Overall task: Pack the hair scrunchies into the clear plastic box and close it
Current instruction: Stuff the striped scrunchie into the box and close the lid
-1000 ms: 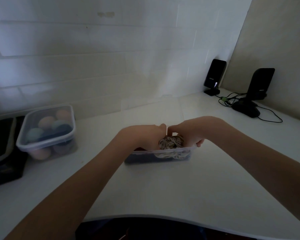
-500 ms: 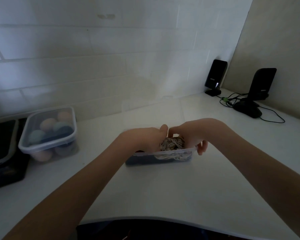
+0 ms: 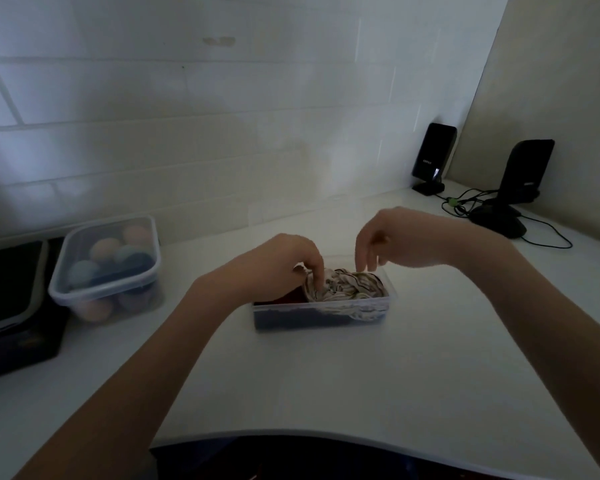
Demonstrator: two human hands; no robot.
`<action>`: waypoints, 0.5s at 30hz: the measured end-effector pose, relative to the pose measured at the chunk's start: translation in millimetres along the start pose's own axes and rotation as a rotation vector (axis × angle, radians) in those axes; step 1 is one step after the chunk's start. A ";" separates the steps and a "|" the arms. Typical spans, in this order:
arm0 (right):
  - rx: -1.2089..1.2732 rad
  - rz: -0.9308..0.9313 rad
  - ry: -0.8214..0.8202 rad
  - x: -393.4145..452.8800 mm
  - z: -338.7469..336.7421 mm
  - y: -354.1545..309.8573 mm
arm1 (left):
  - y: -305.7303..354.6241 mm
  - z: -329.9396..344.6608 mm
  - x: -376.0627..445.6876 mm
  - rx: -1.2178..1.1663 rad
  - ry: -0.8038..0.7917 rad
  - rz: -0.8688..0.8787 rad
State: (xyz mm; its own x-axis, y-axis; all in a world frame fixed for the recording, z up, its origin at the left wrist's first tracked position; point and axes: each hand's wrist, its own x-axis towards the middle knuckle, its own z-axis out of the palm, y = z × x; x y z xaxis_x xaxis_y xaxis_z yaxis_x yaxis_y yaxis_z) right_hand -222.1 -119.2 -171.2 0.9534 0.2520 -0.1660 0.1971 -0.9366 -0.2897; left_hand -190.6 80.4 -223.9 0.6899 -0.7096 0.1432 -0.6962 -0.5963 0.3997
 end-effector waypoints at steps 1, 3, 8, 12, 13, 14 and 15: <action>0.014 -0.006 -0.071 -0.6 4.2 -4.4 | 1.0 1.1 -0.6 0.004 -0.012 -0.006; -0.019 0.001 -0.235 -0.7 15.6 -11.6 | 2.7 3.4 -0.7 0.019 -0.052 -0.025; -0.151 0.035 -0.281 6.3 25.2 -15.8 | 7.1 7.1 1.7 0.182 -0.138 -0.075; -0.123 0.057 -0.365 12.4 26.6 -15.7 | 11.8 10.3 4.7 0.262 -0.164 -0.060; -0.101 0.054 -0.368 12.6 27.2 -15.6 | 11.2 9.8 4.0 0.244 -0.151 -0.064; -0.047 0.049 -0.343 12.8 27.7 -13.7 | 9.2 8.8 2.3 0.196 -0.117 -0.073; 0.049 0.046 -0.285 12.9 28.8 -9.7 | 6.3 8.5 -0.5 0.115 -0.047 -0.086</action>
State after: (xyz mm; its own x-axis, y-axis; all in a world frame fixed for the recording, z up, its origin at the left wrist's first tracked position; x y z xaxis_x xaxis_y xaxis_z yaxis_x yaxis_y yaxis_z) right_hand -218.3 -99.9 -197.7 0.8569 0.2742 -0.4366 0.1368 -0.9374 -0.3201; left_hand -197.1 73.8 -229.2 0.7402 -0.6687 0.0696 -0.6545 -0.6931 0.3019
